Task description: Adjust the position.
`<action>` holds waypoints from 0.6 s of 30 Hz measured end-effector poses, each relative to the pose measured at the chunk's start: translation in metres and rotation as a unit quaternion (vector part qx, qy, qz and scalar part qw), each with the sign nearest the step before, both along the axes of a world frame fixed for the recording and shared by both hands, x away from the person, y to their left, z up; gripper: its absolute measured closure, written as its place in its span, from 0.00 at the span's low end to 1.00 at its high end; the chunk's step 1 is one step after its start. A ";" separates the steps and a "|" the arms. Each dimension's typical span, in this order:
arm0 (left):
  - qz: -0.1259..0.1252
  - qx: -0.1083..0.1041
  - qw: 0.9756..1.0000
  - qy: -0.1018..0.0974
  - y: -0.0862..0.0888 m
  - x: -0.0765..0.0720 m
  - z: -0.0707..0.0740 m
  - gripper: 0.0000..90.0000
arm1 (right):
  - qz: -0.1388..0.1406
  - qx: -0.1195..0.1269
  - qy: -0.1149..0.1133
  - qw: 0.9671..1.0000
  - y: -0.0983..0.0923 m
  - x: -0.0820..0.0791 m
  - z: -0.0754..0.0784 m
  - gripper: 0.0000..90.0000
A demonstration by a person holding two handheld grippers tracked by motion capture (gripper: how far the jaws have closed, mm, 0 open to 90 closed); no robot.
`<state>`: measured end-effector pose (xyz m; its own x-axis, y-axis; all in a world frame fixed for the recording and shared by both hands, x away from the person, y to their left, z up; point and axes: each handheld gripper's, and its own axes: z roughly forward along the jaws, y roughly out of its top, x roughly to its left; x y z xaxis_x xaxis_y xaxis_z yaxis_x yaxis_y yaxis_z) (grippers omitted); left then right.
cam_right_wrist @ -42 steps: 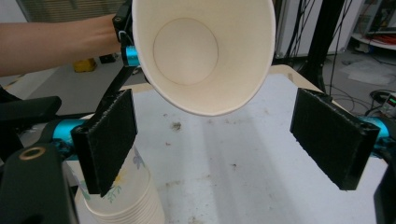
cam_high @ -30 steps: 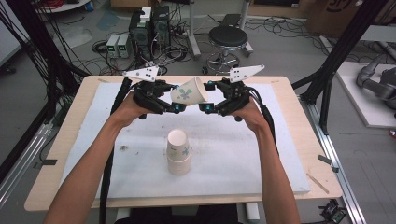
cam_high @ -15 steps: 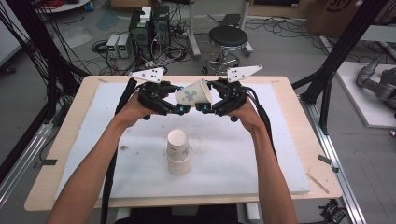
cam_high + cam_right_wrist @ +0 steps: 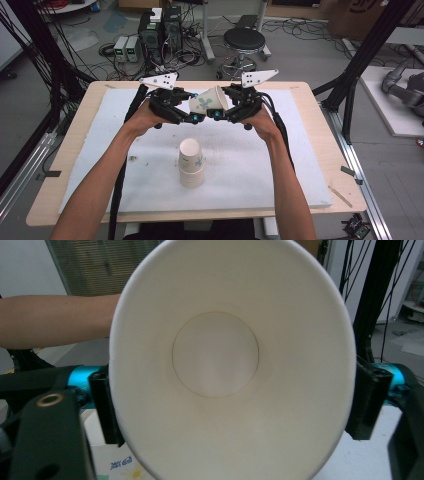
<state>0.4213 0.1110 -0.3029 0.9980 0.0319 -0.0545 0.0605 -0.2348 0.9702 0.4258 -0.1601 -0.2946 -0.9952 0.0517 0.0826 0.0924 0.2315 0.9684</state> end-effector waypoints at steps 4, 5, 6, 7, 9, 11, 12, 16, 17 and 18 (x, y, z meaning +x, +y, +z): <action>0.000 0.001 1.000 -0.001 0.000 0.000 0.000 0.41 | 0.002 -0.001 0.001 1.000 0.000 0.000 0.000 0.27; -0.001 0.002 1.000 -0.001 0.000 0.000 0.000 0.41 | 0.004 0.000 -0.001 1.000 0.000 0.000 0.000 0.28; -0.002 0.001 1.000 0.000 0.000 0.000 0.000 0.41 | 0.005 0.001 -0.001 1.000 0.000 -0.001 0.000 0.29; -0.002 0.000 1.000 0.000 0.000 0.000 0.000 0.41 | 0.006 0.000 -0.001 1.000 0.000 -0.001 0.000 0.30; -0.002 0.001 1.000 0.000 -0.001 0.000 0.000 0.41 | 0.007 0.001 -0.003 1.000 0.000 -0.001 0.000 0.30; -0.003 0.002 1.000 -0.001 -0.001 0.000 0.000 0.41 | 0.010 0.000 -0.003 1.000 0.001 -0.001 0.000 0.32; -0.003 0.001 1.000 0.001 -0.001 0.000 -0.001 0.41 | 0.009 -0.001 -0.002 1.000 0.001 -0.001 0.000 0.32; -0.004 0.000 1.000 0.000 -0.001 0.000 0.000 0.41 | 0.010 0.003 -0.006 1.000 0.001 -0.001 0.000 0.35; -0.004 0.000 1.000 -0.001 -0.001 0.000 0.000 0.41 | 0.011 0.003 -0.004 1.000 0.001 -0.001 0.000 0.35; -0.004 0.000 1.000 -0.001 0.000 0.000 0.000 0.41 | 0.012 0.004 -0.003 1.000 0.001 -0.001 0.000 0.35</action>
<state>0.4208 0.1106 -0.3032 0.9983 0.0246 -0.0520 0.0563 -0.2359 0.9701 0.4248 -0.1591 -0.2946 -0.9967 0.0280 0.0762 0.0806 0.2252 0.9710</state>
